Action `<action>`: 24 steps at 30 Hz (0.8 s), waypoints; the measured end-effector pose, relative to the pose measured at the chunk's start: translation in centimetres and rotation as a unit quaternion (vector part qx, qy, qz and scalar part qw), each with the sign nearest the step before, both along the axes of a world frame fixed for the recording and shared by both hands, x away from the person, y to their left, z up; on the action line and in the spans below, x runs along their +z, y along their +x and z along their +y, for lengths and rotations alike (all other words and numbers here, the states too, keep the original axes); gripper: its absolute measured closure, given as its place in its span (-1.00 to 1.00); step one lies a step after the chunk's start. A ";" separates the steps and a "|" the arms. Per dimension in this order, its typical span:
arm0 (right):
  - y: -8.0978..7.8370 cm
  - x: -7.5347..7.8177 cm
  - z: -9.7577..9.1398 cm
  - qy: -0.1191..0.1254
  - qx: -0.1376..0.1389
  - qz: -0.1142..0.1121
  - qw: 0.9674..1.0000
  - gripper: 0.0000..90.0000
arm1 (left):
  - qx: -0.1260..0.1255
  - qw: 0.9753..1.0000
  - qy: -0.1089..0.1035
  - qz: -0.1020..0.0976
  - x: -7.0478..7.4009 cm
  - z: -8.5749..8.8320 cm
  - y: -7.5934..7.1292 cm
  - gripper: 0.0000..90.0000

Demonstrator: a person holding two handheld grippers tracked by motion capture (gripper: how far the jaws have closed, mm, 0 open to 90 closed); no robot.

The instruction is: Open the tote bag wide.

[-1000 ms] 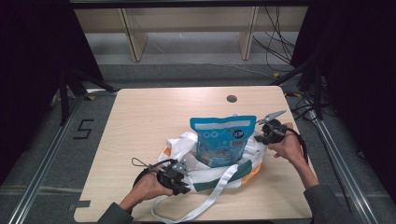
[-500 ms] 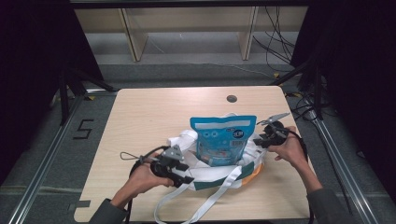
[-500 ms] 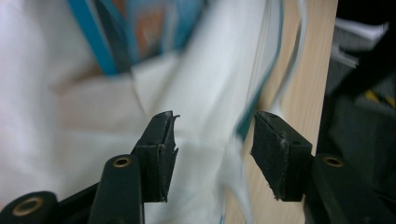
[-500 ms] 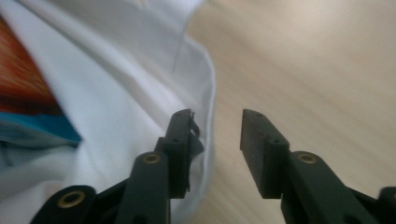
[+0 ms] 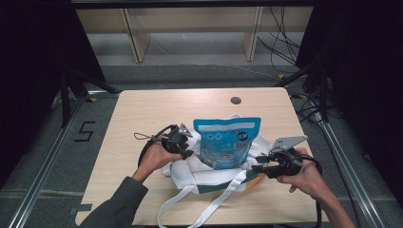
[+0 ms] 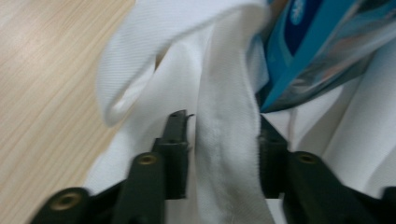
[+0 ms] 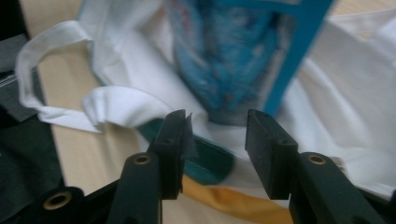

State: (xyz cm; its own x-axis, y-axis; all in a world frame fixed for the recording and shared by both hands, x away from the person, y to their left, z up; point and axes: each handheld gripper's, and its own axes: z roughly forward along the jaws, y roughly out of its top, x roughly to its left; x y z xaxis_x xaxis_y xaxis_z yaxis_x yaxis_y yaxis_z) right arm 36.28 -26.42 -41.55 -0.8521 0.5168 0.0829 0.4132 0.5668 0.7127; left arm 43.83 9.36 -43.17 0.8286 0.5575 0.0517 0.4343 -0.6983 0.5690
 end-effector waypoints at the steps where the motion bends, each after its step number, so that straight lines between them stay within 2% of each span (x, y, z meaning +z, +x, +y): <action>1: -0.3 0.0 0.2 0.004 0.006 0.006 1.000 0.28 | -0.001 1.000 0.001 0.008 0.1 0.1 0.4 0.61; 3: -0.6 -0.1 0.9 0.001 0.017 0.012 1.000 0.20 | -0.006 1.000 0.004 0.016 0.1 0.3 1.0 0.68; 6: -0.7 -0.6 2.0 -0.024 0.030 0.015 0.999 0.18 | -0.001 1.000 -0.009 0.027 0.0 0.6 1.6 0.75; 7: -0.8 -0.7 2.4 -0.029 0.040 0.016 0.999 0.20 | 0.003 0.999 -0.018 0.034 -0.1 0.9 1.9 0.79; 9: -0.8 -0.7 2.5 -0.032 0.040 0.017 0.999 0.20 | 0.011 0.999 -0.033 0.042 -0.3 1.2 2.3 0.80; 12: -1.1 -1.1 2.4 -0.052 0.045 0.031 0.997 0.23 | 0.030 0.996 -0.060 0.061 -0.8 2.0 3.3 0.82; 13: -1.2 -1.5 2.3 -0.054 0.053 0.025 0.997 0.28 | 0.033 0.996 -0.061 0.064 -0.8 2.1 3.4 0.83; 14: -1.2 -1.5 2.1 -0.069 0.061 0.022 0.995 0.34 | 0.037 0.995 -0.067 0.068 -0.9 2.2 3.7 0.83; 15: -1.6 -2.0 2.1 -0.094 0.057 0.028 0.994 0.44 | 0.040 0.995 -0.068 0.067 -1.0 2.2 3.8 0.85; 16: -1.4 -2.5 2.1 -0.105 0.075 0.014 0.992 0.54 | 0.044 0.995 -0.069 0.063 -1.2 2.3 4.0 0.85; 17: -1.9 -3.2 2.2 -0.122 0.057 0.029 0.990 0.77 | 0.043 0.995 -0.069 0.065 -1.3 2.3 4.2 0.86; 18: -1.8 -3.7 2.1 -0.129 0.060 0.028 0.989 0.86 | 0.048 0.994 -0.068 0.065 -1.3 2.3 4.2 0.86; 19: -1.7 -4.2 2.1 -0.130 0.057 0.031 0.989 0.93 | 0.054 0.993 -0.079 0.066 -1.5 2.3 4.2 0.86; 20: -1.6 -4.5 2.0 -0.127 0.058 0.036 0.989 0.94 | 0.054 0.994 -0.076 0.064 -1.4 2.4 4.4 0.87; 21: -1.4 -4.6 1.8 -0.120 0.062 0.029 0.990 0.95 | 0.052 0.994 -0.080 0.057 -1.2 2.6 4.6 0.87; 22: -1.4 -4.5 1.5 -0.117 0.064 0.033 0.990 0.95 | 0.058 0.993 -0.085 0.052 -0.9 2.8 4.7 0.87; 23: -1.4 -4.3 1.2 -0.113 0.072 0.031 0.991 0.95 | 0.071 0.992 -0.097 0.044 -0.7 3.0 5.0 0.88; 24: -1.6 -3.8 0.8 -0.103 0.072 0.034 0.991 0.95 | 0.084 0.989 -0.115 0.043 -0.8 3.3 5.4 0.88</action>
State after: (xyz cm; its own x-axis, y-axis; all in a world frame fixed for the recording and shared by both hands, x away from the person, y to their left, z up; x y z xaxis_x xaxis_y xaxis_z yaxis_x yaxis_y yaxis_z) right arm 34.69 -25.66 -45.36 -0.9147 0.4014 0.0478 0.3598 0.7544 0.5490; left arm 49.28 12.64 -43.96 0.7192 0.6764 -0.1591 0.5864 -0.4679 0.6612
